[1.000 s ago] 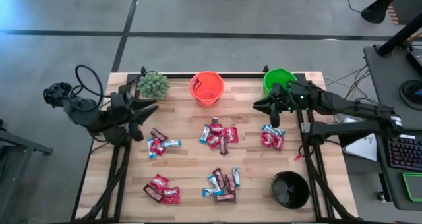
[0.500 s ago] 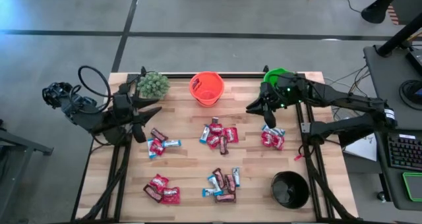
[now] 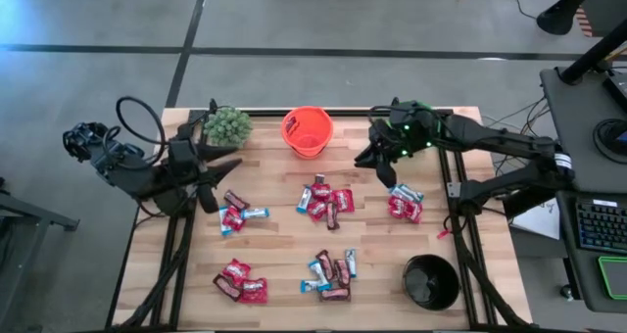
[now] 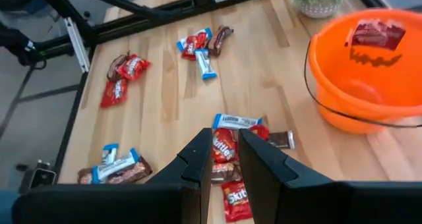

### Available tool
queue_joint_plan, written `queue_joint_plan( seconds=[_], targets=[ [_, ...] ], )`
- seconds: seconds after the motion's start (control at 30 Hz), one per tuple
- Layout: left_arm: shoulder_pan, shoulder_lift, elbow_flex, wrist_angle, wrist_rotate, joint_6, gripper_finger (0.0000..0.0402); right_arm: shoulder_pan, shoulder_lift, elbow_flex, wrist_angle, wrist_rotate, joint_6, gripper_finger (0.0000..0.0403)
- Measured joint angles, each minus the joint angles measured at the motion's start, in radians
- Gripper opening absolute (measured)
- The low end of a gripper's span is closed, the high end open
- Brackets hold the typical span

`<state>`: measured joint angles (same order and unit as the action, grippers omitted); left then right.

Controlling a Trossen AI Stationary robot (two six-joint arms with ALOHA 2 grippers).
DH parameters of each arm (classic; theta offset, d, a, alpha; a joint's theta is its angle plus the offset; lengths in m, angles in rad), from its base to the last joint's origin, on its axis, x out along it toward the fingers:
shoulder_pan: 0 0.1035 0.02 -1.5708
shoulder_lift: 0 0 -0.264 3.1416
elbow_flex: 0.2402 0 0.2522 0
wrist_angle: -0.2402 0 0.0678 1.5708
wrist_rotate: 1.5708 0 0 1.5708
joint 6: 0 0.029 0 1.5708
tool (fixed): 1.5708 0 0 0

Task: Sort candy
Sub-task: Put the white chocolate into the orange bucket

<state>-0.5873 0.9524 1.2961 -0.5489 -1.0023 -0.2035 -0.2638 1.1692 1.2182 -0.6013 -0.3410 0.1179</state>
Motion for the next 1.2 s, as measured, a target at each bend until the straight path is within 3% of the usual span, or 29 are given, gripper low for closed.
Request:
queue_joint_plan(
  seconds=[0.13,0.37,0.77,0.93,1.2],
  targets=[
    [0.000,0.005,-0.001,0.000,0.000,0.000,0.0114,-0.001,0.036,0.000,-0.003,-0.024,0.039,0.0066],
    [0.000,0.006,-0.001,0.001,-0.001,-0.022,0.0114,0.010,0.071,0.042,-0.024,-0.211,0.076,0.0074],
    [0.000,0.003,-0.002,0.002,-0.001,-0.024,0.0114,0.030,0.062,0.178,-0.136,-0.201,-0.015,0.0171],
    [0.000,0.017,-0.002,-0.043,-0.001,-0.027,0.0114,0.030,0.062,0.181,-0.233,-0.200,-0.035,0.0189],
    [0.000,0.023,-0.003,-0.248,0.028,-0.278,0.0142,0.031,0.074,0.174,-0.340,-0.171,0.002,0.0190]
  ],
)
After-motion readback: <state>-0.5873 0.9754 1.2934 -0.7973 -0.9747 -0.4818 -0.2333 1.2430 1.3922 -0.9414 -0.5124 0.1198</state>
